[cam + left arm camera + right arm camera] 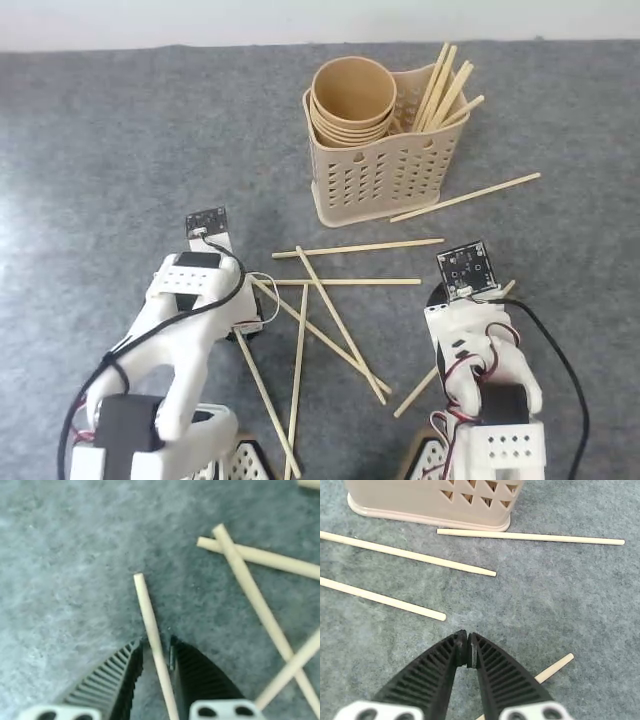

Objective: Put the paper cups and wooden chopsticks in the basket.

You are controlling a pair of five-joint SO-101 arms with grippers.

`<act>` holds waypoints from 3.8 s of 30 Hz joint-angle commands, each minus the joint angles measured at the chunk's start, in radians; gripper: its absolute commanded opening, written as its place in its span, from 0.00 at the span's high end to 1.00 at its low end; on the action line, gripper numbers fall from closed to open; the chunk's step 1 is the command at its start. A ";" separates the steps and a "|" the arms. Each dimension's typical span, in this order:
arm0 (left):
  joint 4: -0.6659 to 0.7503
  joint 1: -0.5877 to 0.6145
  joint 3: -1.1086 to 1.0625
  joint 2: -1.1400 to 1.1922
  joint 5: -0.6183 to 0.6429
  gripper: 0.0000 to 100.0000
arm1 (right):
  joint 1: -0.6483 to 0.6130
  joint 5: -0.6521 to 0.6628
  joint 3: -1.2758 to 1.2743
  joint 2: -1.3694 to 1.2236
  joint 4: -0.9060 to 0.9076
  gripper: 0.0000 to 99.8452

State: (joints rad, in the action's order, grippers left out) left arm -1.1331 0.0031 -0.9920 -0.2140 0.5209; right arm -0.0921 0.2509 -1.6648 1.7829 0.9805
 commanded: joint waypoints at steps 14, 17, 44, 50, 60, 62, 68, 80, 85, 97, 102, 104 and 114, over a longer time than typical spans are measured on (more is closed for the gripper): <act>-0.034 0.000 0.117 0.002 -0.009 0.99 | -0.005 0.012 -0.020 -0.001 -0.015 0.99; -0.235 -0.064 0.305 0.000 -0.005 0.99 | -0.005 0.012 -0.020 -0.001 -0.016 0.99; -0.338 -0.347 1.632 -0.061 0.072 0.99 | -0.005 0.012 -0.020 -0.001 -0.015 0.99; 0.121 -0.468 1.577 -0.038 -0.017 0.99 | -0.005 0.012 -0.020 -0.001 -0.016 0.99; 0.664 -0.514 1.377 0.166 -0.198 0.99 | -0.005 0.012 -0.020 -0.001 -0.016 0.99; 0.694 -0.526 1.377 0.242 -0.258 0.99 | -0.005 0.017 -0.020 -0.001 -0.016 0.99; 0.835 -0.503 1.377 0.404 -0.316 0.99 | -0.005 0.066 -0.020 -0.001 -0.013 0.99; 0.747 -0.543 1.248 0.371 -0.319 0.95 | -0.005 0.068 -0.020 -0.001 -0.013 0.99; 0.657 -0.557 1.173 0.284 -0.319 0.78 | -0.005 0.068 -0.020 -0.001 -0.013 0.99; -0.064 -0.543 1.171 -0.084 -0.305 0.75 | -0.005 0.068 -0.020 -0.001 -0.013 0.99; -0.489 -0.543 1.152 -0.149 -0.210 0.75 | -0.005 0.068 -0.020 -0.001 -0.013 0.99; -0.557 -0.511 1.147 -0.146 -0.109 0.75 | -0.005 0.068 -0.020 -0.001 -0.012 0.99; -0.542 -0.359 0.777 -0.055 0.078 0.75 | -0.005 0.068 -0.020 -0.001 -0.010 0.99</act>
State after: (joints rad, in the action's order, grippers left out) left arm -1.6993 -0.3667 -0.0898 -0.2877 0.5762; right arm -0.0921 0.3076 -1.6648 1.7829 0.9805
